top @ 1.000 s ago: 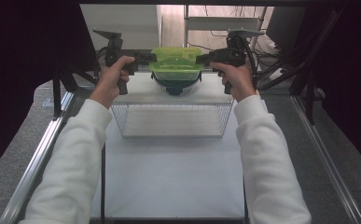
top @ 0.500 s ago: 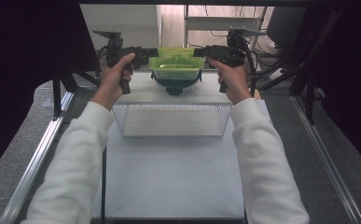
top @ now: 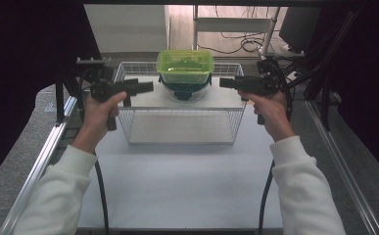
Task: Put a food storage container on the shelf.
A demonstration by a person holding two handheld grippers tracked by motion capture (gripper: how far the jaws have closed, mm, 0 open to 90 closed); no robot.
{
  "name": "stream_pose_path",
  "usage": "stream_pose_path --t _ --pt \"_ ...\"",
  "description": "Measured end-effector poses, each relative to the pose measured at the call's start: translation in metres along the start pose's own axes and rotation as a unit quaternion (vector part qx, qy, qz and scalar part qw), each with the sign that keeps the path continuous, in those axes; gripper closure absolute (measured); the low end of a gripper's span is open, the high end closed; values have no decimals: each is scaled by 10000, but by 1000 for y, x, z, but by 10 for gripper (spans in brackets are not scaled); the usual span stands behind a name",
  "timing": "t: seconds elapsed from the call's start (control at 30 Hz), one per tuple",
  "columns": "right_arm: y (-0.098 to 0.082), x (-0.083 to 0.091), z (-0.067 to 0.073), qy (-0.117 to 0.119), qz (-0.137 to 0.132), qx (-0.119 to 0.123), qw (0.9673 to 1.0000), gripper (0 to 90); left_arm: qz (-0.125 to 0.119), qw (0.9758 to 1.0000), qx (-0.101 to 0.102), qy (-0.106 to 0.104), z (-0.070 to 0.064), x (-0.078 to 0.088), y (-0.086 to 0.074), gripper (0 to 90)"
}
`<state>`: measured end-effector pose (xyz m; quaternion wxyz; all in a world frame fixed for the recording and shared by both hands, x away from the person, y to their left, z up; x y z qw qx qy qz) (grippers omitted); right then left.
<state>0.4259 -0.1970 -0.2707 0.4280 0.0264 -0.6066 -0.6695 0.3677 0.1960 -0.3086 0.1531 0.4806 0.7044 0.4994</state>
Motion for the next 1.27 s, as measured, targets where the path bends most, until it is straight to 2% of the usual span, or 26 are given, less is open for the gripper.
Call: stream_pose_path --t 0.13,0.33,0.43,0.53,0.63,0.7,0.83,0.93,0.97,1.27 --pt "-31 16 2 17 3 184 9998 212 121 9996 -118 208 -8 11 -40 172" --pt "-85 31 5 -42 -33 398 9992 208 406 9968 -328 599 -11 19 -97 185" --pt "-112 35 8 -159 -8 556 9983 203 540 9965 -168 608 -7 18 -125 186" --pt "-138 36 9 -205 59 601 9980 203 601 9962 -43 627 -5 17 -148 188" --pt "-169 35 9 -382 206 724 9964 201 834 9939 -60 721 -5 11 -169 187" --pt "-185 34 8 -490 305 766 9954 200 898 9941 100 609 -5 8 -180 187" --pt "-211 32 7 -576 402 736 9948 200 1030 9927 175 597 -3 3 -199 186" --pt "-223 26 7 -645 626 874 9921 199 1214 9901 149 692 -1 0 -208 185" --pt "-225 24 6 -664 643 898 9917 199 1233 9895 135 738 -1 0 -210 185" --pt "-228 26 0 -607 575 803 9933 199 1174 9901 163 756 1 3 -211 185"
Point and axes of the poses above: each handheld gripper's, and its own axes: x roughly backward along the jaws, y roughly out of its top, z roughly to its left, the point moved 1 cm from there along -x, roughly forward along the jaws, and after that the axes turned 10 degrees about -y, right-handed, at the moved point
